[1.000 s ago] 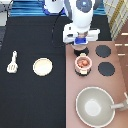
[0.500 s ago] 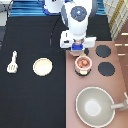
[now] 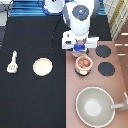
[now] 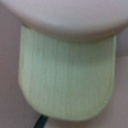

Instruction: Take the lid off the pot, put the pot on the plate, and use the tool to push the pot to the front of the table.

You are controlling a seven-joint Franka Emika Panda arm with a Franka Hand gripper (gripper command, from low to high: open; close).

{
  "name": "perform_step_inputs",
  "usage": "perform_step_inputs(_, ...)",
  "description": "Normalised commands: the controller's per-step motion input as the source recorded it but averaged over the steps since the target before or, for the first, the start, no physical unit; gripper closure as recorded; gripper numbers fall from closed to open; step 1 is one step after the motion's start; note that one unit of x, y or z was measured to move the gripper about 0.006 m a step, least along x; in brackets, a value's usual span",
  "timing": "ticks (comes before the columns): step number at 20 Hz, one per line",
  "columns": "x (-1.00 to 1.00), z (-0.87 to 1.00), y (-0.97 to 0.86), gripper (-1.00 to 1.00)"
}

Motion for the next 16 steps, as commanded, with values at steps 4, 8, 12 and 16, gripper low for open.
perform_step_inputs(4, -0.25, -0.10, 0.13, -1.00)
perform_step_inputs(8, -0.59, 0.17, 0.31, -1.00)
perform_step_inputs(12, -0.54, 0.49, 0.46, -1.00)
perform_step_inputs(16, 0.03, 0.98, 0.11, -1.00)
